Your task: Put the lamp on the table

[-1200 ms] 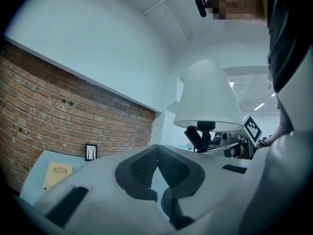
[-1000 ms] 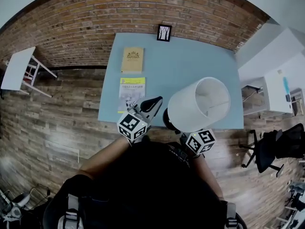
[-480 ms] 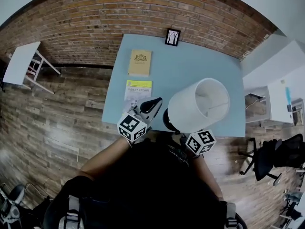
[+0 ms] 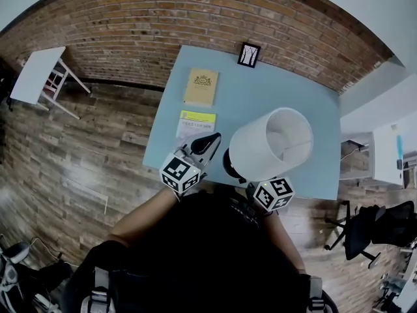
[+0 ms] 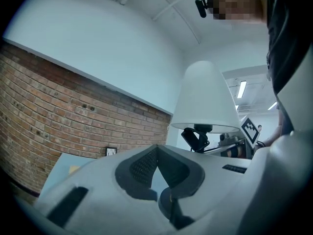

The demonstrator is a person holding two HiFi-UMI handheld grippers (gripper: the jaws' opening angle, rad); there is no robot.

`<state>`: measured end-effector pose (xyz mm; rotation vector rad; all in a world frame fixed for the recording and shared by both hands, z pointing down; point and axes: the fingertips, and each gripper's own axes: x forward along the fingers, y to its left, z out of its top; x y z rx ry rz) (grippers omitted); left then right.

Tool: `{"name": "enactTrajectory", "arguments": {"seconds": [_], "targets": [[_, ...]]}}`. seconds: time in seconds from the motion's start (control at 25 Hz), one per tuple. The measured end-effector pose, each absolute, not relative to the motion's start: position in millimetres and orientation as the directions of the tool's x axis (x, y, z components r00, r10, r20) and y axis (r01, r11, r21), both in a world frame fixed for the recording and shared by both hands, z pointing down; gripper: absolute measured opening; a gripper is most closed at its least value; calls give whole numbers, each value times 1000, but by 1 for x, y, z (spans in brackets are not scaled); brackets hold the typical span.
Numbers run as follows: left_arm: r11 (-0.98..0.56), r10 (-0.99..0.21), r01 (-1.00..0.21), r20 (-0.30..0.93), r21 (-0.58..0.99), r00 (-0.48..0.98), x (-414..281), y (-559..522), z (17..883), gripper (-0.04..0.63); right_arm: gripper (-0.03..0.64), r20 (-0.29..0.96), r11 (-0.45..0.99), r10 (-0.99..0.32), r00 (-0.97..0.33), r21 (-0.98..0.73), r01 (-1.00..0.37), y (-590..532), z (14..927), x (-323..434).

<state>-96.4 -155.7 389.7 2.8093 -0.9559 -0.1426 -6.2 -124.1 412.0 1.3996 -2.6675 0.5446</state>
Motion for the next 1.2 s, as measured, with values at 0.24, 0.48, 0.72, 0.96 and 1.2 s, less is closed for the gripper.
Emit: {"name": "enactTrajectory", "arguments": {"seconds": [0.24, 0.48, 0.72, 0.96, 1.2], "targets": [[-770, -623, -609, -18, 193, 782, -88, -174, 394, 9, 98, 242, 531, -767, -594, -278, -800, -142, 419, 2], [-764, -625, -613, 3, 200, 781, -74, -189, 400, 9, 98, 261, 521, -763, -591, -292, -802, -160, 428, 20], [-751, -642, -631, 12, 194, 767, -62, -205, 405, 9, 98, 277, 523, -753, -597, -297, -799, -178, 433, 37], [-741, -643, -631, 27, 231, 765, -48, -221, 411, 9, 98, 295, 519, -743, -600, -311, -796, -195, 438, 52], [-733, -641, -631, 55, 255, 766, -32, -237, 426, 9, 98, 308, 526, -729, -611, -319, -788, -213, 448, 65]]}}
